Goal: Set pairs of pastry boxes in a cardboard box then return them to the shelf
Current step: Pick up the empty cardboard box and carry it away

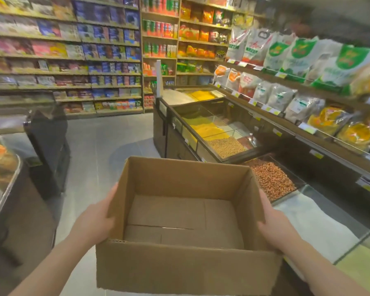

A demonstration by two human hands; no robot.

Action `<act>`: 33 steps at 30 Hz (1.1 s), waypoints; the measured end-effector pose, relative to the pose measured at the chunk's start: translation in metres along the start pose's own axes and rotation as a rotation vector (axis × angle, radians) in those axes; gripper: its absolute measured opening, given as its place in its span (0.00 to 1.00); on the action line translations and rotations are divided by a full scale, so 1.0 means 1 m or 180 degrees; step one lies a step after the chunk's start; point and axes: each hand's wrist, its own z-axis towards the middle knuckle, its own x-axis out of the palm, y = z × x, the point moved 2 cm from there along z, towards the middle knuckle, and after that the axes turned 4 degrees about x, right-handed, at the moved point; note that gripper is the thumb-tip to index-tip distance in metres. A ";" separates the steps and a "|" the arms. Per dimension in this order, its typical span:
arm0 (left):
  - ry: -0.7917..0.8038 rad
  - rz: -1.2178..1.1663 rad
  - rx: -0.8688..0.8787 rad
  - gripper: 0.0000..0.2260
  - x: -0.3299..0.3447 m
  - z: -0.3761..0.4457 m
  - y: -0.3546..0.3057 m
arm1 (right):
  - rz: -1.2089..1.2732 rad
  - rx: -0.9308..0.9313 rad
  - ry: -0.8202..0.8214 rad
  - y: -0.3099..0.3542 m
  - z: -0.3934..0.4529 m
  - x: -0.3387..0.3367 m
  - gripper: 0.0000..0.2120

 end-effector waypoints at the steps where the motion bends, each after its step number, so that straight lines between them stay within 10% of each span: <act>1: -0.0025 0.0014 -0.0009 0.47 -0.007 -0.002 0.006 | 0.0030 -0.0043 0.0007 0.009 0.004 -0.002 0.51; 33: -0.0498 0.0435 -0.1243 0.39 -0.192 0.125 0.235 | -0.0067 -0.0682 0.0283 0.386 0.208 0.085 0.49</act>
